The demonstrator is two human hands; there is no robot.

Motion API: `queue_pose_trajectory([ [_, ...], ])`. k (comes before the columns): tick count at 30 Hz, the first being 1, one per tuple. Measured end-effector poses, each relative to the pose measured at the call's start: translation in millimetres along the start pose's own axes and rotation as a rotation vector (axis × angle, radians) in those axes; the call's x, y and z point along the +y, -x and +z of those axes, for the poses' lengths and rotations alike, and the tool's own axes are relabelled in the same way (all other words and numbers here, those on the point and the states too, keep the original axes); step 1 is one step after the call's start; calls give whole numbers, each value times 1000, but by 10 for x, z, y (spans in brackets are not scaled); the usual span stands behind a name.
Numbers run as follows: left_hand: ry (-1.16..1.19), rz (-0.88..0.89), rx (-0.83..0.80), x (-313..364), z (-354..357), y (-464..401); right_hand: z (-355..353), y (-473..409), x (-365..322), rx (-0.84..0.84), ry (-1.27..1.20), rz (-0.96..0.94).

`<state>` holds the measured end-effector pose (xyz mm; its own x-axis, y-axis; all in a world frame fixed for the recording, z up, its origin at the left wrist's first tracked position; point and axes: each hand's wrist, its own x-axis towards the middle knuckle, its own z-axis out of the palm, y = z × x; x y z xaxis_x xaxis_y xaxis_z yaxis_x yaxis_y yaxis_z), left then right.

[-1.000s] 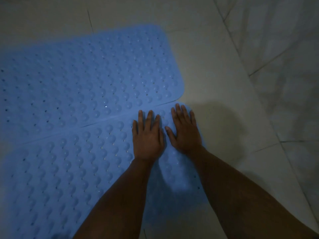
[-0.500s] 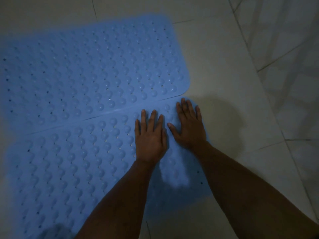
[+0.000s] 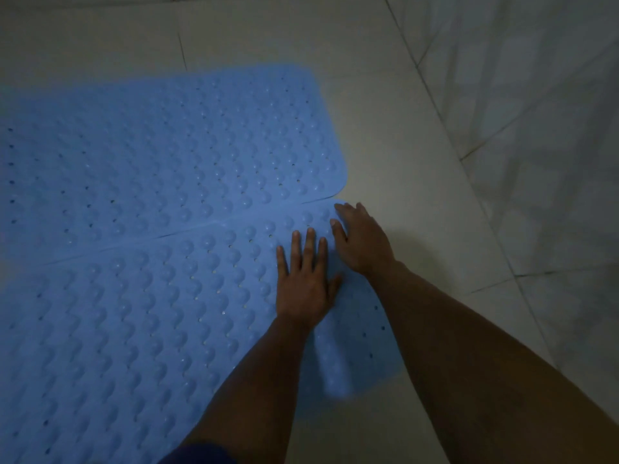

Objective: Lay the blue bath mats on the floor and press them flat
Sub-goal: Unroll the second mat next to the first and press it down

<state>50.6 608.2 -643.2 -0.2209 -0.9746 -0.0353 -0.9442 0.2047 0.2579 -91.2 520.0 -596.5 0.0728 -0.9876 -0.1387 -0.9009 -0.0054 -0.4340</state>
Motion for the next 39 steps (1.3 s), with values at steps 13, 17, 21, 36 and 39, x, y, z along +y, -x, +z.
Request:
queue_pose_trajectory([
  [13,1,7,-93,-1,31,-36,157,197,222,134,-7,43],
  [17,3,26,-116,-21,33,-26,142,320,270,119,28,16],
  [21,122,0,-166,-16,-96,-72,-35,408,40,78,25,61],
  [36,66,-295,131,-1208,-616,719,1058,815,-1102,-113,222,-199],
  [39,61,-290,130,-1285,-532,654,1175,837,-1148,-49,268,-150],
])
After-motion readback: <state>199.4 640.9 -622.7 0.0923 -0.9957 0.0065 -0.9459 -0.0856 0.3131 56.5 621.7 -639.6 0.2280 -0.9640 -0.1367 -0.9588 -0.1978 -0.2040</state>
